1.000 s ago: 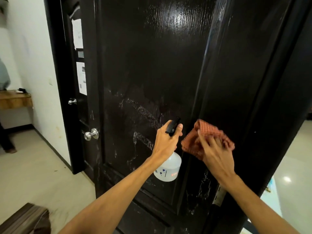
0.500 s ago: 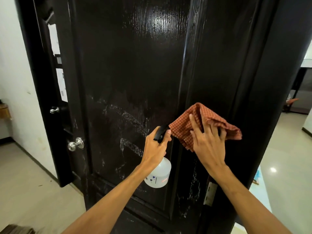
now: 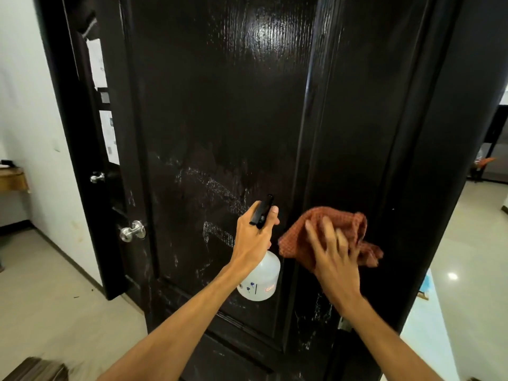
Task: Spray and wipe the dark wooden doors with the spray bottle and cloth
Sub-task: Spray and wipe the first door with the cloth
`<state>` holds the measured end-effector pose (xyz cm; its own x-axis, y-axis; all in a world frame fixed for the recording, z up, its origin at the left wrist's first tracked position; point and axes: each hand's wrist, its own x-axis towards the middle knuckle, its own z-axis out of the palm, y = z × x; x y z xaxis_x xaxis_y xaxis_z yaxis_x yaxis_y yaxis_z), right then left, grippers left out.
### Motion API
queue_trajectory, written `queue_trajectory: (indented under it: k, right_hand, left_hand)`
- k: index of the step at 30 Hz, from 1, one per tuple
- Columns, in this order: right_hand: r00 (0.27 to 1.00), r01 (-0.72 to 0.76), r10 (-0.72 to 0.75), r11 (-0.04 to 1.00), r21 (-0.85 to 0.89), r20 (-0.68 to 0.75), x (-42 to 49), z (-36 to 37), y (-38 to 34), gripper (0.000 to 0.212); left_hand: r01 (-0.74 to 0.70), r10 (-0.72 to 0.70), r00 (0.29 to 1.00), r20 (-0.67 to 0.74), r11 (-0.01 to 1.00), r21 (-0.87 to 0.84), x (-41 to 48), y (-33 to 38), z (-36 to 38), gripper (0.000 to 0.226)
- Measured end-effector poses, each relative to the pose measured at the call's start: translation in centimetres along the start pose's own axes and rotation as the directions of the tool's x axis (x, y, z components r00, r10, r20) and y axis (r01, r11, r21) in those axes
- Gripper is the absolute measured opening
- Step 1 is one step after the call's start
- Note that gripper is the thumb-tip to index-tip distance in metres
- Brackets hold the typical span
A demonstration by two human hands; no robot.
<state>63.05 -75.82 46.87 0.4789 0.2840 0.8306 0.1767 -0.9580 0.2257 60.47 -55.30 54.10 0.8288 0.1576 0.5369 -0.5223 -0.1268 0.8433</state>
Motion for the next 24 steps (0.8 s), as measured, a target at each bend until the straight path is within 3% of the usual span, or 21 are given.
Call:
queue_trajectory:
  k: [2,3,9,12,16,21,24]
  right_hand:
    - [0.989,0.017,-0.021,0.999,0.032,0.146,-2.7,1.2,-0.6,0.141]
    - [0.986,0.005,-0.014,0.999,0.052,0.168,-2.3,1.6,-0.8,0.141]
    - [0.999,-0.040,0.041,0.998,0.045,-0.021,11.5,-1.0,-3.7,0.087]
    - [0.997,0.038,-0.040,0.999,0.038,0.066,10.5,1.4,-7.3,0.086]
    - [0.959,0.258,-0.255,0.966,-0.010,0.122,7.6,5.7,-10.8,0.093]
    - [0.998,0.005,-0.004,1.000,0.021,-0.059,17.3,5.4,-15.7,0.085]
    - [0.984,0.177,-0.178,0.984,-0.026,-0.032,14.1,9.2,-20.1,0.074]
  left_hand:
    - [0.025,-0.024,1.000,-0.008,1.000,0.013,-0.4,-0.6,-0.6,0.017]
    - [0.035,-0.034,0.999,-0.014,0.999,0.019,-0.5,-1.0,-1.0,0.016]
    - [0.043,-0.041,0.996,-0.073,0.999,0.027,0.4,-2.4,-4.2,0.018]
    - [0.039,-0.036,0.995,-0.089,0.999,0.029,1.3,-3.9,-6.7,0.019]
    - [0.047,-0.046,0.995,-0.090,0.999,0.016,2.9,-6.2,-11.1,0.018]
    - [0.040,-0.039,0.995,-0.094,0.999,0.012,6.5,-9.0,-16.8,0.022]
    - [0.014,-0.011,0.996,-0.091,0.999,0.035,8.1,-10.2,-20.2,0.019]
